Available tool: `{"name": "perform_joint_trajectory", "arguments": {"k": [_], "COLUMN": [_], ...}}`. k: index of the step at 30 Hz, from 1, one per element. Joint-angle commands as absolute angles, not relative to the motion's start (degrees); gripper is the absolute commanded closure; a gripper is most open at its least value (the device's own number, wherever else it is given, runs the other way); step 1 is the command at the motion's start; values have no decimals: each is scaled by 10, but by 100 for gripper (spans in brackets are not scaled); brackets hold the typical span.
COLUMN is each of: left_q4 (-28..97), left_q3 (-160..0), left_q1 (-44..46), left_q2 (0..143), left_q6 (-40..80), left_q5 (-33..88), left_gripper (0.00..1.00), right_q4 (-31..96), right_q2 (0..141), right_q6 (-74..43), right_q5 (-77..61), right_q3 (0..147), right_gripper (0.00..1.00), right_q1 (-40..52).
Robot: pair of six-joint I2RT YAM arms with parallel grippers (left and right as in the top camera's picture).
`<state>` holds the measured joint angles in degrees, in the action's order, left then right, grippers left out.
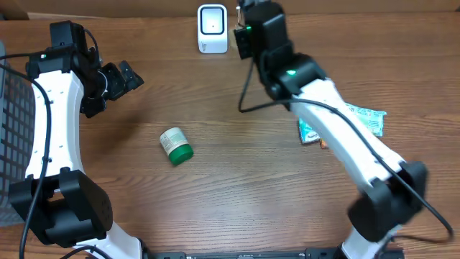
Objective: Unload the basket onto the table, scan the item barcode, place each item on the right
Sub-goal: 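Hold the mushroom bag in front of the scanner with right gripper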
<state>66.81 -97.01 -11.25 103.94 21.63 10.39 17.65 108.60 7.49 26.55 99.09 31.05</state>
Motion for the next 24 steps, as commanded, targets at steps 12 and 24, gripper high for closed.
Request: {"name": "perform_joint_trajectory", "arguments": {"k": [12, 24], "left_q4": [668, 668], "left_q3": [-976, -976], "left_q1": [-109, -109], "left_q2": [1037, 1037], "left_q6": [212, 212], "left_q5": [99, 99], "left_gripper": [0, 0], "right_q4": [-242, -319], "right_q2": [1331, 1412], "right_q6": [656, 754], "right_q5": [412, 384], "right_q3": [997, 998], "right_gripper": [96, 96], "right_q1": [326, 326]}}
